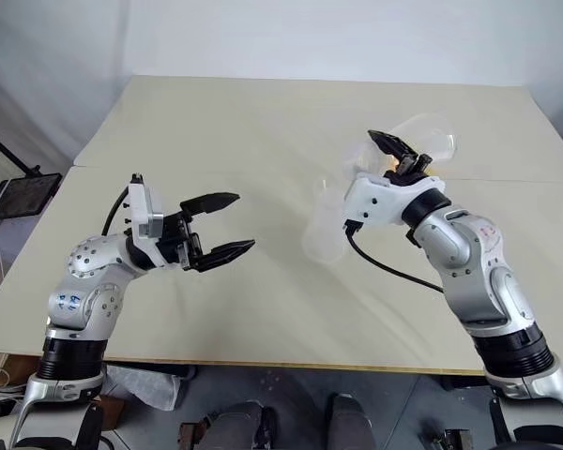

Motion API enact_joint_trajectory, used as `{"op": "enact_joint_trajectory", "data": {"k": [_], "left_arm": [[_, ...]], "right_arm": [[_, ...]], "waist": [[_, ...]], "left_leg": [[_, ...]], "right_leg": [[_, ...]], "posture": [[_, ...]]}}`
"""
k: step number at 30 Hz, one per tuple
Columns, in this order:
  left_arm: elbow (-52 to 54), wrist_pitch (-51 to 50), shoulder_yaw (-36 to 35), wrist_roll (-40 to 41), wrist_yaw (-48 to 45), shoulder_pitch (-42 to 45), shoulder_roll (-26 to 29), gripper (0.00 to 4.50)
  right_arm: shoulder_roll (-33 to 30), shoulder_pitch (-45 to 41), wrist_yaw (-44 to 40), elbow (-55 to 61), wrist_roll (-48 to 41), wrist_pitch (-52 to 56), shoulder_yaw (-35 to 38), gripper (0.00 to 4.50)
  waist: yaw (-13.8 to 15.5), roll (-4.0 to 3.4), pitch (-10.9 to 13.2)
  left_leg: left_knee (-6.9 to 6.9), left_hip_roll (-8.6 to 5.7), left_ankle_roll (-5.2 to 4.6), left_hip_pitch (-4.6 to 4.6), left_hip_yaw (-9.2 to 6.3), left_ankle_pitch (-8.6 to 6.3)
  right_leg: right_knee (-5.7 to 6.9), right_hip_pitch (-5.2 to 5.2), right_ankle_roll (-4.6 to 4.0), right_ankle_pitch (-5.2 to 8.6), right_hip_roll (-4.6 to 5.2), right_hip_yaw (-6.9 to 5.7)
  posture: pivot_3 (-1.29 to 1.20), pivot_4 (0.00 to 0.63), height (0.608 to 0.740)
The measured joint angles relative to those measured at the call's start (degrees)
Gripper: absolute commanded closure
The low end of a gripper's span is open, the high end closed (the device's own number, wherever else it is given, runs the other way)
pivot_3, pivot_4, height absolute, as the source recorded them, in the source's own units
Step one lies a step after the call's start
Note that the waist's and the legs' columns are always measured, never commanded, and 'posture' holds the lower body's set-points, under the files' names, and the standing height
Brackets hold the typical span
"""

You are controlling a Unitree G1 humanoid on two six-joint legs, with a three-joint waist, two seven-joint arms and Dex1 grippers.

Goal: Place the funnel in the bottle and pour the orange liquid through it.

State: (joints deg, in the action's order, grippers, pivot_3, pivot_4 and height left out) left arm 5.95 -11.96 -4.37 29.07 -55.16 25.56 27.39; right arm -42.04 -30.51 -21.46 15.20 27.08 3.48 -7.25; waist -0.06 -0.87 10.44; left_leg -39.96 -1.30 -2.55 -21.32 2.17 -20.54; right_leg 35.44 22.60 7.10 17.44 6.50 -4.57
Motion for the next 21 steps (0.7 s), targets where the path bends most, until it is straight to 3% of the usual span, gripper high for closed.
{"op": "enact_joint_trajectory", "data": {"k": [21], "left_arm": [[0.03, -0.58, 0.46, 0.01, 0.51, 0.57, -0.02, 0.0]], "right_arm": [[-0.05, -0.76, 1.25, -2.39, 11.98, -9.78, -1.35, 2.04]], "waist": [[-0.05, 0.0, 0.0]], "left_leg": [[0.0, 0.01, 0.01, 0.0, 0.0, 0.01]], "right_leg": [[0.0, 0.0, 0.0, 0.0, -0.03, -0.01]], "posture": [[0.0, 0.15, 0.74]]}}
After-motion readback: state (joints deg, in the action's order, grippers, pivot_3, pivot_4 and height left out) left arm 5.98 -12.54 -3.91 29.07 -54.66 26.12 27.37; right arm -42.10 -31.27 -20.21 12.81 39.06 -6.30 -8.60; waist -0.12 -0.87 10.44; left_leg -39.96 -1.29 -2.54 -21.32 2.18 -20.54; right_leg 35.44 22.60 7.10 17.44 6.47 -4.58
